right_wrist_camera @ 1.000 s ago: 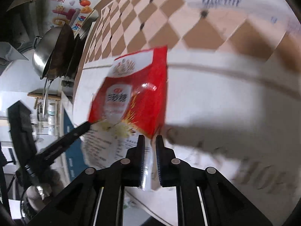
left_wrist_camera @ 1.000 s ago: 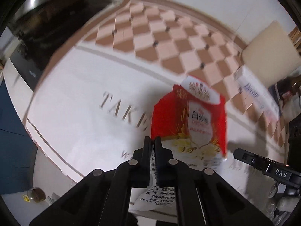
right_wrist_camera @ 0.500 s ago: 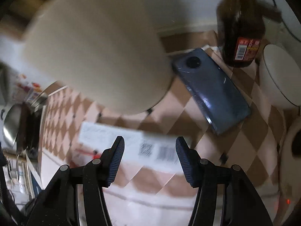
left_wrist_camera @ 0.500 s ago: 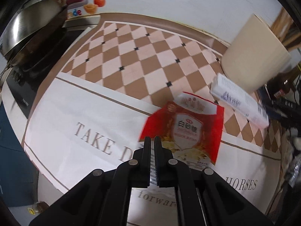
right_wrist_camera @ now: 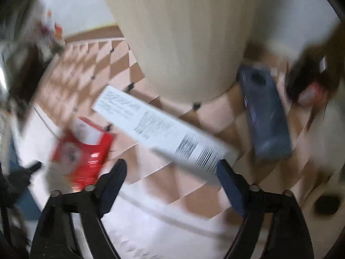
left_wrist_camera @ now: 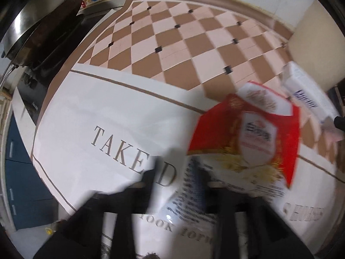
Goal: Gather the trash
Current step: 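Grasp the white Doctor toothpaste box with the right tool while the left holds the sugar bag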
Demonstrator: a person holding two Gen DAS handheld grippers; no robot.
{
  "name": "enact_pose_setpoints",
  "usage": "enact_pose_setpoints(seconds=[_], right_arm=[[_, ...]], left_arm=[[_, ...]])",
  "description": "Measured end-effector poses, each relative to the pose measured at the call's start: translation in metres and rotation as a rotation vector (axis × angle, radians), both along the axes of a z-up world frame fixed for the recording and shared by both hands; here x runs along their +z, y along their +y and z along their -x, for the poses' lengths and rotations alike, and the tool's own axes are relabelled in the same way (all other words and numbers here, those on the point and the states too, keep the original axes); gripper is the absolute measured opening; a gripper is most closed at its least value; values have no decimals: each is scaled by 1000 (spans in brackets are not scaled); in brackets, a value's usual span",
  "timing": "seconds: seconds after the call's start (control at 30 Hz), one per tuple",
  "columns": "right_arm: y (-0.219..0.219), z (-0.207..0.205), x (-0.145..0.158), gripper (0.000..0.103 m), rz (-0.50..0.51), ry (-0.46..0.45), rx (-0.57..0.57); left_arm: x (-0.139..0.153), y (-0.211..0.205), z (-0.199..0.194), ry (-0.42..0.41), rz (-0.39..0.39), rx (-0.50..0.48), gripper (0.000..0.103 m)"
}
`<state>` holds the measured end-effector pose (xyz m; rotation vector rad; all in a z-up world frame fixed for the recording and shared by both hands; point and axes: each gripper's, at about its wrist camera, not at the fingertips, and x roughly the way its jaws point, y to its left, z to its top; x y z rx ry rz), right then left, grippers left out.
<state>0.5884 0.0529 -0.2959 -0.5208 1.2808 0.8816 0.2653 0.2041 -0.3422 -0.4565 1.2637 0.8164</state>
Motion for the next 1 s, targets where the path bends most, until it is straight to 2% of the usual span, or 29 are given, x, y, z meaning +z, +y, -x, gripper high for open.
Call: enact_pose_setpoints(seconds=[0.03, 0.07, 0.13, 0.27, 0.4, 0.53, 0.6, 0.67, 0.73, 0.83, 0.9, 1.0], right_arm=[[9, 1, -5, 88, 34, -26, 42], [19, 3, -10, 88, 80, -67, 98], [38, 9, -22, 88, 158, -133, 188], [57, 12, -42, 88, 240, -147, 258], [56, 17, -36, 70, 217, -66, 236], [31, 40, -32, 61, 199, 57, 155], [17, 50, -30, 59, 167, 110, 110], [6, 64, -29, 58, 127, 166, 73], [3, 75, -29, 56, 103, 192, 61], [10, 92, -30, 54, 86, 171, 72], [13, 99, -28, 53, 65, 205, 75], [21, 109, -32, 51, 44, 232, 75]], left_arm=[[-3, 1, -1, 2, -16, 3, 85], [-5, 2, -2, 1, -27, 6, 91], [-11, 3, -4, 5, -15, 14, 91], [-20, 4, -5, 0, 37, 15, 91], [-18, 5, 2, -18, 72, 16, 97], [-16, 12, 19, -62, 133, 43, 97], [-17, 17, 28, -99, 175, 75, 96], [-22, 21, 33, -144, 257, 88, 96], [-22, 19, 32, -151, 260, 74, 96], [-21, 12, 27, -164, 286, 28, 96], [-20, 6, 26, -181, 312, -3, 96], [-18, -8, 23, -187, 322, -45, 91]])
